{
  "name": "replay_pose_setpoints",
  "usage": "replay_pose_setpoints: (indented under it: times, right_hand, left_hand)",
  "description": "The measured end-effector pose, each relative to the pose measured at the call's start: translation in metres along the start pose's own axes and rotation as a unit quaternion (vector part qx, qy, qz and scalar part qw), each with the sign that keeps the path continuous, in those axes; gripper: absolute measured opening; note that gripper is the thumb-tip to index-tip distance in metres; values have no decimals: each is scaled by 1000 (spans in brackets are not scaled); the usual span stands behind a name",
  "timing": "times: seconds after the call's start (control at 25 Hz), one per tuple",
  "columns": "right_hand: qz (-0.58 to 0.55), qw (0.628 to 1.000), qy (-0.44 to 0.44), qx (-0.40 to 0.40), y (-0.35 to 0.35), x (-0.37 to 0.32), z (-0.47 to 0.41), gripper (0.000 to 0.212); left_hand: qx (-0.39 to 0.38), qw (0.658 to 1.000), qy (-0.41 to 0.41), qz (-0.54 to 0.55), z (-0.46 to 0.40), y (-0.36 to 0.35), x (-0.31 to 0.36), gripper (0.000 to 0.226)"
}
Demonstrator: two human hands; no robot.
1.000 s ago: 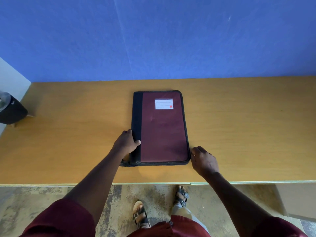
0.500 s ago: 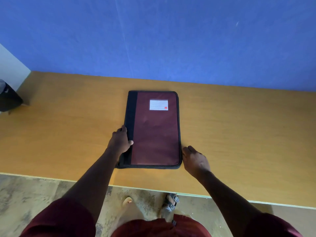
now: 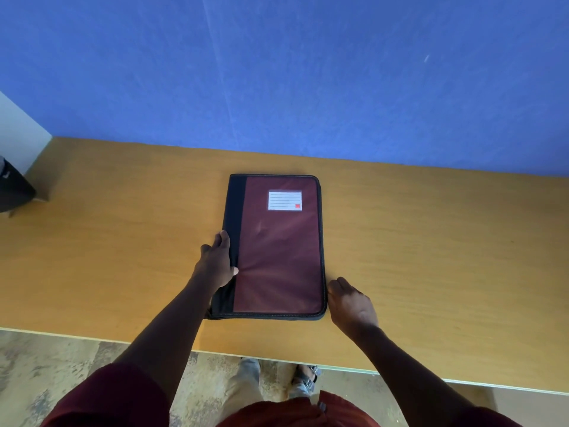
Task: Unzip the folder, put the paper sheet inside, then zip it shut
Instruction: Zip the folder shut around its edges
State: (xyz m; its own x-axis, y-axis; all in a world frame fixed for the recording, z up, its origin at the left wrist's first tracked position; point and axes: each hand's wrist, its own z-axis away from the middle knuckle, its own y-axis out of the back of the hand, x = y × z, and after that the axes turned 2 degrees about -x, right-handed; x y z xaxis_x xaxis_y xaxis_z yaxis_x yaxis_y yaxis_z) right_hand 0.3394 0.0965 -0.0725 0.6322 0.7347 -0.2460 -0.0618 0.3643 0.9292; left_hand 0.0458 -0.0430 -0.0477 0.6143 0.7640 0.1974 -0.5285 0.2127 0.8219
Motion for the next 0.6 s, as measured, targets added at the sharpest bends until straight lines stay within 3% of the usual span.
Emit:
replay_pose_setpoints:
  times: [0.28,0.6]
  right_hand:
    - [4,999,45,-13,0,8,3,20]
    - [-4,1000,25,-11,7,3,-10,22]
  left_hand:
    - [5,1000,-15,6,0,-1,-4,101]
    - [5,999,-28,15,-1,-2,-7,102]
